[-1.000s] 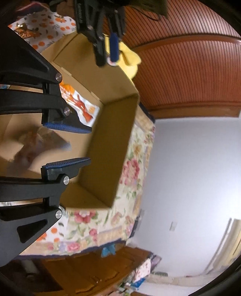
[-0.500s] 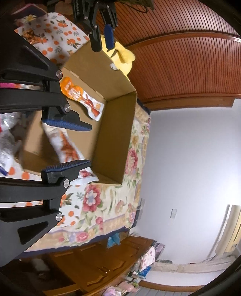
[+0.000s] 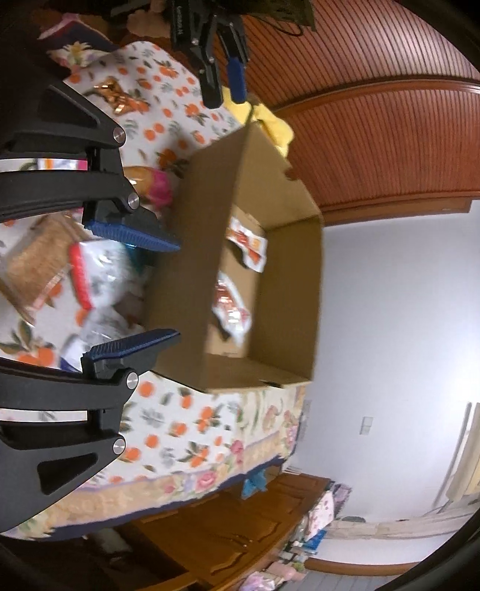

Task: Organize snacks
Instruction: 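Grasp the copper wrapper with left tool while right tool grasps the oat-bar pack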

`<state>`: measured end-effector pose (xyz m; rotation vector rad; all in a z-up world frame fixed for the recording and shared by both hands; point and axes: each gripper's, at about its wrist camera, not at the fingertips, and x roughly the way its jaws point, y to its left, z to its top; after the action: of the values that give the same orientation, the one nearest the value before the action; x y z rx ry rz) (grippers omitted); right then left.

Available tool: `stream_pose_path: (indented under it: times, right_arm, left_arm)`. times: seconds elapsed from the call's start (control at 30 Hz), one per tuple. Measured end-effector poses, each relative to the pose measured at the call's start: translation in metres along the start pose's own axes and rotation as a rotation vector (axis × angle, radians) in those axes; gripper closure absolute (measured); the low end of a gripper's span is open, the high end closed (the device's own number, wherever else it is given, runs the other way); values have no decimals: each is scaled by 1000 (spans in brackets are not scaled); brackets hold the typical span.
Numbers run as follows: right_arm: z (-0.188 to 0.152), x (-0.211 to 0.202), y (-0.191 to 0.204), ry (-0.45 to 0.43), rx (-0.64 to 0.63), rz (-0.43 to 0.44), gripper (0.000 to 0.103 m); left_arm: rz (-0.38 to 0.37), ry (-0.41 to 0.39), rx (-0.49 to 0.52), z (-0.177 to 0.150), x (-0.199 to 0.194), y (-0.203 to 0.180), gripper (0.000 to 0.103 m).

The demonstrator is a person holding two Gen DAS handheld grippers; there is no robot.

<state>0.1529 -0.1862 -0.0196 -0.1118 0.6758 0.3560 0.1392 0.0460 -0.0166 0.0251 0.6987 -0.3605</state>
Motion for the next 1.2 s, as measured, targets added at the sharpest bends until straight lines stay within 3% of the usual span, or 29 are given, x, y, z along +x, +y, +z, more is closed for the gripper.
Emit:
stream_pose_path:
  times: [0.53,0.8,1.2]
  right_arm:
    - [-71,27,26,140,-21,51,50]
    - [-86,37,19,188,-13,48,42]
    - [-94,34,23,231,-8,128,36]
  left_arm:
    - [17,124,-38,-80,13,5,34]
    - [19,159,-48,-98,17,7,34]
    - [40,184,-59,-112,17,12,34]
